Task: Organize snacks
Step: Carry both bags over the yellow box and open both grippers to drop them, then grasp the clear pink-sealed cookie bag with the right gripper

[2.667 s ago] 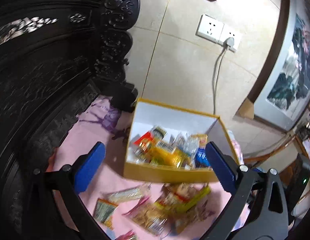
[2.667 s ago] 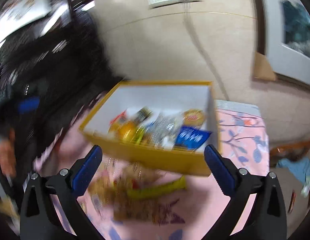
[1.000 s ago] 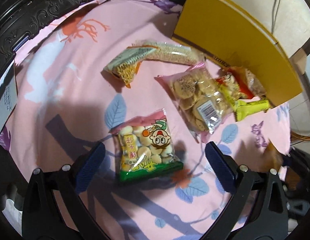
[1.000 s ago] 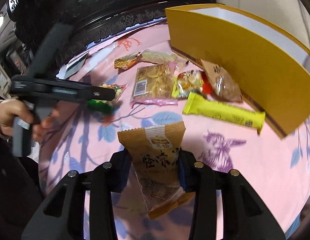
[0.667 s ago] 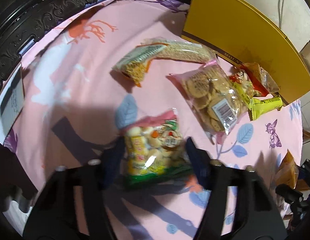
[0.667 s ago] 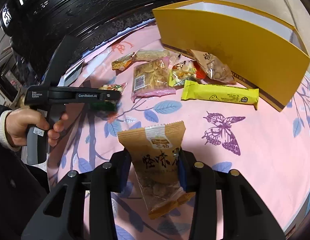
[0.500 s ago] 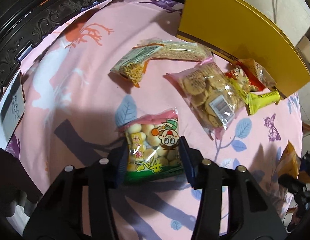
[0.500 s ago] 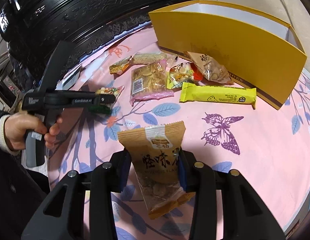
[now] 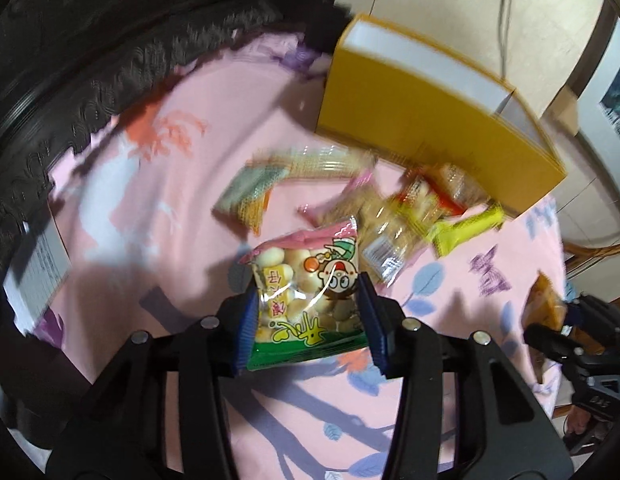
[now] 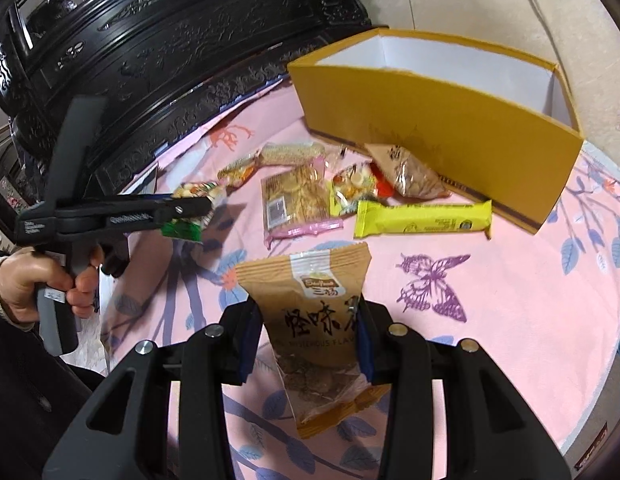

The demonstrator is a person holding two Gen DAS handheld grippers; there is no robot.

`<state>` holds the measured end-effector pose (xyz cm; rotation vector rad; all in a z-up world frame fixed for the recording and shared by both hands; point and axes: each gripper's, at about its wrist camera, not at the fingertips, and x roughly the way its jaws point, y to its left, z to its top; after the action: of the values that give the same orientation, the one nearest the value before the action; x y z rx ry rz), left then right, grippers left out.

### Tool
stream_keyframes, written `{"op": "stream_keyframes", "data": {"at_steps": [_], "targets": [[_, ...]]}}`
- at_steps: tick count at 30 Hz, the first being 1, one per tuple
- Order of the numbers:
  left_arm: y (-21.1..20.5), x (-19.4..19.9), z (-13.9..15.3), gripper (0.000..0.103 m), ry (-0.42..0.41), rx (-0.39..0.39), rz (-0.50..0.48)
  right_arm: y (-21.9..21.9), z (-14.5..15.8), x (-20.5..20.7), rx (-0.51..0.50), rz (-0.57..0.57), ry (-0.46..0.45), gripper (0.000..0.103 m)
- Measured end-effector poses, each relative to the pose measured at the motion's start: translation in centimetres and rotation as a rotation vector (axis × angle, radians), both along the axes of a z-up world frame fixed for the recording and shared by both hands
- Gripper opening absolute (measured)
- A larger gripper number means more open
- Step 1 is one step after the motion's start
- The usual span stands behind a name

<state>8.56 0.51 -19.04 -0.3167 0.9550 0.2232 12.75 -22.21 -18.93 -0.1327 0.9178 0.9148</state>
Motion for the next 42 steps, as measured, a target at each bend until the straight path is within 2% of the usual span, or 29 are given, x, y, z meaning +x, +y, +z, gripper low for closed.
{"op": "stream_keyframes", "data": {"at_steps": [6, 8, 14, 17, 19, 20, 21, 22, 23, 24, 26, 29, 35, 42], "targets": [[0.5, 2.9, 7.2, 0.047, -0.205, 0.008, -0.054, -0.5, 5.4, 1.9, 0.095, -0.121, -0.091, 0.04], [0.4, 5.4, 10.1, 0.047, -0.287, 0.012, -0.092, -0.7, 7.8, 3.4, 0.141, -0.188, -0.136, 0.04], [-1.4, 13.1, 15.4, 0.047, -0.409, 0.051, -0.21, -0.3, 12.4, 8.5, 0.171, -0.323, -0.257, 0.04], [-2.6, 16.9, 16.2, 0.047, -0.411, 0.062, -0.254, 0.4, 13.1, 11.2, 0.16, -0.371, -0.284, 0.04], [-3.0, 18.4, 16.3, 0.05, -0.401, 0.06, -0.259, 0.9, 13.2, 12.7, 0.145, -0.389, -0.295, 0.041], [-3.1, 19.5, 16.2, 0.078, -0.383, 0.049, -0.266, 1.1, 13.1, 13.4, 0.141, -0.397, -0.288, 0.043], [-3.2, 20.4, 16.2, 0.101, -0.354, 0.052, -0.255, 1.1, 13.2, 13.9, 0.134, -0.414, -0.28, 0.057], [-3.1, 20.8, 16.1, 0.101, -0.351, 0.065, -0.23, 1.2, 13.3, 14.2, 0.123, -0.453, -0.275, 0.071], [-2.9, 21.0, 16.1, 0.101, -0.355, 0.064, -0.219, 1.2, 13.5, 14.4, 0.116, -0.499, -0.282, 0.099], [-2.8, 21.2, 16.0, 0.101, -0.343, 0.049, -0.226, 0.9, 13.7, 14.2, 0.128, -0.54, -0.301, 0.102], [-2.4, 21.7, 15.7, 0.101, -0.305, 0.01, -0.249, 0.3, 14.3, 13.9, 0.162, -0.573, -0.341, 0.102], [-1.4, 21.0, 15.3, 0.101, -0.304, 0.0, -0.217, 0.3, 14.3, 13.8, 0.123, -0.572, -0.343, 0.102], [1.4, 19.0, 16.0, 0.101, -0.337, -0.072, -0.156, 0.3, 14.4, 13.1, 0.093, -0.558, -0.341, 0.102], [3.8, 15.0, 16.6, 0.101, -0.376, -0.05, -0.116, 0.4, 12.3, 10.3, 0.036, -0.54, -0.299, 0.102]]}}
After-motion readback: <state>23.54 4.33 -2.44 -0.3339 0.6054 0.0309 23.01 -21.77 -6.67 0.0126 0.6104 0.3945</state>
